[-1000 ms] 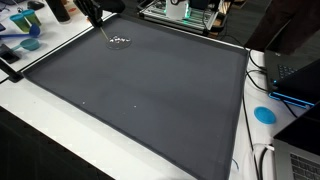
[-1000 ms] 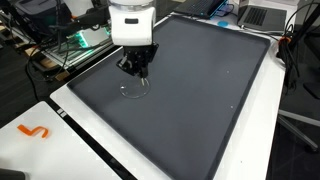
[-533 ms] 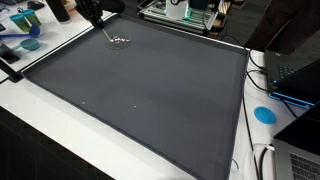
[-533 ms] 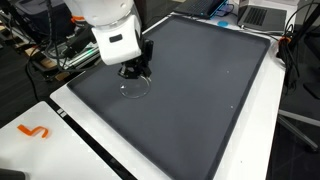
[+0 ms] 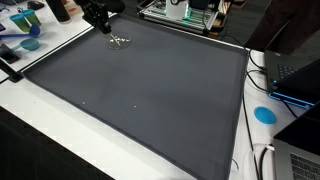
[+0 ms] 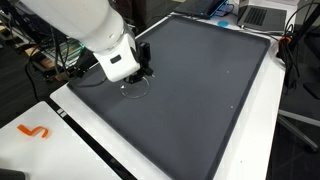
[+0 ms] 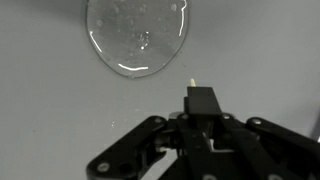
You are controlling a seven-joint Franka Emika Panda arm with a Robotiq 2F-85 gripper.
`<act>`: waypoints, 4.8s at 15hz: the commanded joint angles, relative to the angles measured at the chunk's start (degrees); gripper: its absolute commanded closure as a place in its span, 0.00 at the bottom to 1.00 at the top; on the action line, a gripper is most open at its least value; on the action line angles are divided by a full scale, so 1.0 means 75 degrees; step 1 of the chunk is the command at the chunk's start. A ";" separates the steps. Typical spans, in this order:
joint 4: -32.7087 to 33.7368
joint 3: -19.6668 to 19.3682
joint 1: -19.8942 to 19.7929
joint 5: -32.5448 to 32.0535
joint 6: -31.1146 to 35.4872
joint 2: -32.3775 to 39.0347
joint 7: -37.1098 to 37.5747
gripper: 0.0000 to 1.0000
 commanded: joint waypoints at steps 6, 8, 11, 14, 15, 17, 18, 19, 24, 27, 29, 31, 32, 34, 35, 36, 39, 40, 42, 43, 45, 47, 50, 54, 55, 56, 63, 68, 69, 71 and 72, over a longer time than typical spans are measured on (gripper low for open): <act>0.0102 0.0023 -0.0359 0.0972 -0.0418 0.0478 -0.1299 0.96; 0.0112 0.0020 -0.0360 0.1139 -0.0413 0.0567 -0.1386 0.96; 0.0122 0.0021 -0.0325 0.1327 -0.0364 0.0676 -0.1423 0.96; 0.0132 0.0041 -0.0300 0.1476 -0.0312 0.0742 -0.1479 0.96; 0.0125 0.0047 -0.0286 0.1534 -0.0281 0.0738 -0.1471 0.96; 0.0127 0.0050 -0.0254 0.1628 -0.0248 0.0726 -0.1490 0.96; 0.0136 0.0053 -0.0240 0.1667 -0.0234 0.0726 -0.1498 0.96; 0.0137 0.0054 -0.0220 0.1692 -0.0196 0.0725 -0.1495 0.96; 0.0159 0.0078 -0.0166 0.1803 -0.0111 0.0689 -0.1558 0.96; 0.0173 0.0074 -0.0131 0.1800 -0.0107 0.0674 -0.1572 0.96; 0.0168 0.0052 -0.0083 0.1729 -0.0094 0.0647 -0.1465 0.96; 0.0149 0.0036 -0.0039 0.1682 -0.0073 0.0603 -0.1380 0.96; 0.0125 0.0026 -0.0012 0.1656 -0.0042 0.0563 -0.1335 0.96; 0.0079 -0.0010 0.0062 0.1589 0.0109 0.0492 -0.1139 0.96; 0.0057 -0.0011 0.0078 0.1586 0.0141 0.0447 -0.1087 0.96; 0.0033 -0.0028 0.0117 0.1540 0.0180 0.0401 -0.0945 0.96; -0.0061 -0.0049 0.0230 0.1390 0.0375 0.0225 -0.0605 0.96; -0.0096 -0.0064 0.0279 0.1316 0.0429 0.0148 -0.0411 0.96; -0.0230 -0.0111 0.0417 0.1058 0.0593 -0.0070 0.0032 0.96; -0.0295 -0.0122 0.0471 0.0896 0.0702 -0.0176 0.0244 0.96; -0.0470 -0.0143 0.0598 0.0450 0.0974 -0.0437 0.0792 0.96; -0.0680 -0.0149 0.0720 -0.0130 0.1264 -0.0717 0.1431 0.96; -0.1009 -0.0165 0.0882 -0.1113 0.1579 -0.1151 0.2490 0.96; -0.1424 -0.0210 0.1086 -0.2624 0.1735 -0.1683 0.3984 0.96; -0.1510 -0.0207 0.1131 -0.2933 0.1685 -0.1821 0.4297 0.96; -0.1577 -0.0202 0.1167 -0.3214 0.1589 -0.1950 0.4540 0.96; -0.1955 -0.0126 0.1402 -0.4462 0.1170 -0.2667 0.5854 0.96; -0.1797 -0.0133 0.1468 -0.4419 0.1104 -0.2591 0.5817 0.86; -0.1808 -0.0131 0.1473 -0.4428 0.1073 -0.2625 0.5825 0.86; -0.1818 -0.0131 0.1474 -0.4435 0.1060 -0.2649 0.5827 0.86; -0.1822 -0.0131 0.1474 -0.4436 0.1059 -0.2651 0.5828 0.86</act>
